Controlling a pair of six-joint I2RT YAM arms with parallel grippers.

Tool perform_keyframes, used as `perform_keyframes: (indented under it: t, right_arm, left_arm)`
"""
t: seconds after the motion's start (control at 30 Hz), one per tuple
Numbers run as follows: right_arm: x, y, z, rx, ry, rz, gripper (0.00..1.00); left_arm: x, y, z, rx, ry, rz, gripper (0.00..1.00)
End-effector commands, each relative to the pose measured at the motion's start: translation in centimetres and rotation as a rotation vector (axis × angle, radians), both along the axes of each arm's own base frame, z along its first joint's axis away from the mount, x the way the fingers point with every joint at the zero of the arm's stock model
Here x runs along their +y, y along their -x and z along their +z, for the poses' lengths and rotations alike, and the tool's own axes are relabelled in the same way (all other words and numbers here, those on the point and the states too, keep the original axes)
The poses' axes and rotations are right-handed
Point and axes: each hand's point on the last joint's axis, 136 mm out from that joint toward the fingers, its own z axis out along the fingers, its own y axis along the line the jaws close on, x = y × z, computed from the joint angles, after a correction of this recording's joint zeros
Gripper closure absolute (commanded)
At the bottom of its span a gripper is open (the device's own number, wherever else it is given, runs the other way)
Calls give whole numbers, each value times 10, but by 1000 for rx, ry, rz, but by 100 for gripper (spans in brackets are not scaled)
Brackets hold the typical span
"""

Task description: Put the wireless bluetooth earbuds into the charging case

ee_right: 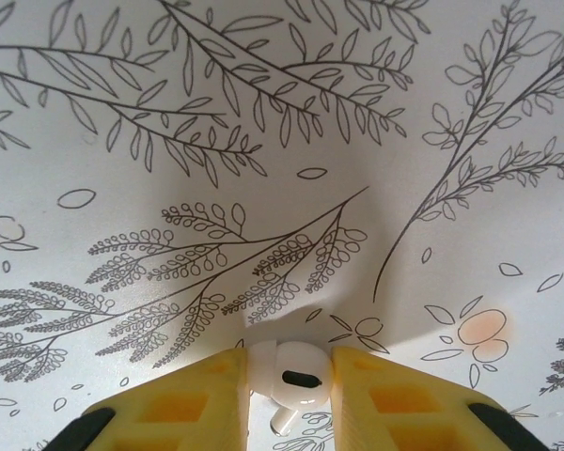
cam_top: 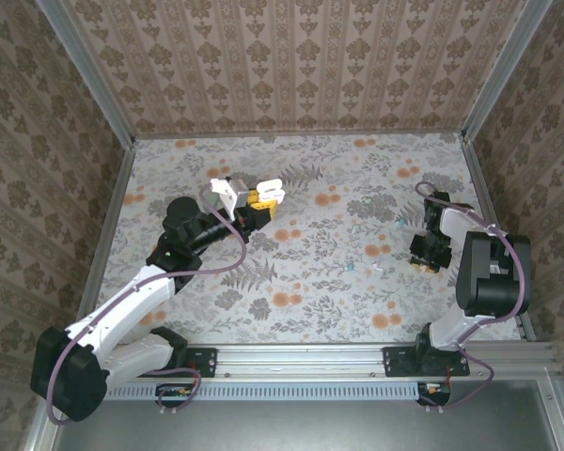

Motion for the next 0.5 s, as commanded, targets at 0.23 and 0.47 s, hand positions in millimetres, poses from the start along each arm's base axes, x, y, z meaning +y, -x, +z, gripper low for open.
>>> perform_keyframes:
  t: [0.23, 0.47]
  right_arm:
    - [8, -4, 4, -39, -31, 15, 72]
    - [32, -24, 50, -208, -68, 92, 71]
  left_arm:
    - [1, 4, 4, -26, 0, 1, 76]
    - [-4, 0, -6, -12, -33, -17, 75]
